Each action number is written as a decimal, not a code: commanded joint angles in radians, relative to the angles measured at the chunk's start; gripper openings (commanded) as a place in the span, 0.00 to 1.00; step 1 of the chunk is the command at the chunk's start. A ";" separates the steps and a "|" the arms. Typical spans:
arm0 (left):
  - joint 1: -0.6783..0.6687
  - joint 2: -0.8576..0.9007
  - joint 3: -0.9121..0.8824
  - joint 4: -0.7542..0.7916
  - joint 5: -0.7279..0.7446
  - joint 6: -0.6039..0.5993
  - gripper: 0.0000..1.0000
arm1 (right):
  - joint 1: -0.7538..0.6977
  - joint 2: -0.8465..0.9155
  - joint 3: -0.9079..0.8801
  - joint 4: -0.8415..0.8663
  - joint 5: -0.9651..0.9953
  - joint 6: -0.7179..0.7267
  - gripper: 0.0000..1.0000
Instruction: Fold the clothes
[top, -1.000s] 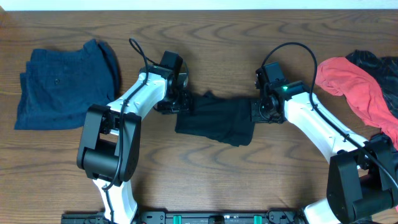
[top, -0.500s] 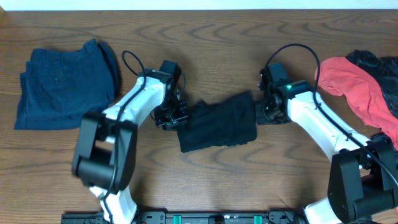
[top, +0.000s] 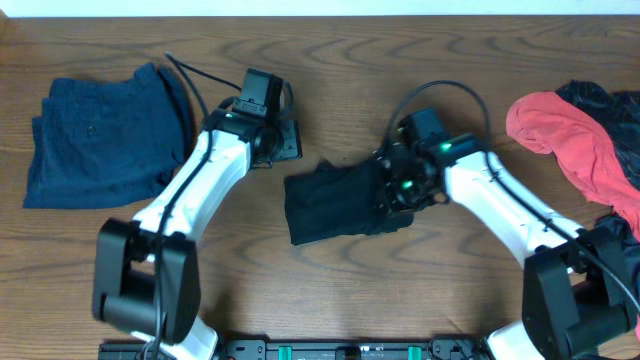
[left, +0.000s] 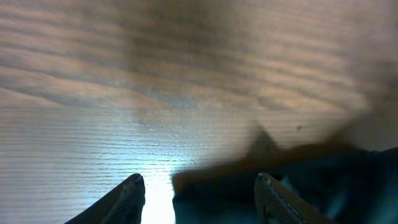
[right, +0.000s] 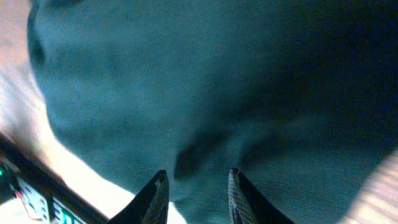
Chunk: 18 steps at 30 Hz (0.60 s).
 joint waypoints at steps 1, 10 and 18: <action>0.000 0.066 0.002 0.007 0.080 0.068 0.59 | 0.047 -0.007 -0.004 0.001 0.048 0.010 0.32; -0.033 0.195 0.002 -0.034 0.112 0.117 0.58 | 0.076 -0.007 -0.077 0.008 0.060 0.047 0.33; -0.046 0.215 0.002 -0.206 0.108 0.117 0.54 | 0.064 -0.007 -0.185 0.057 0.203 0.104 0.35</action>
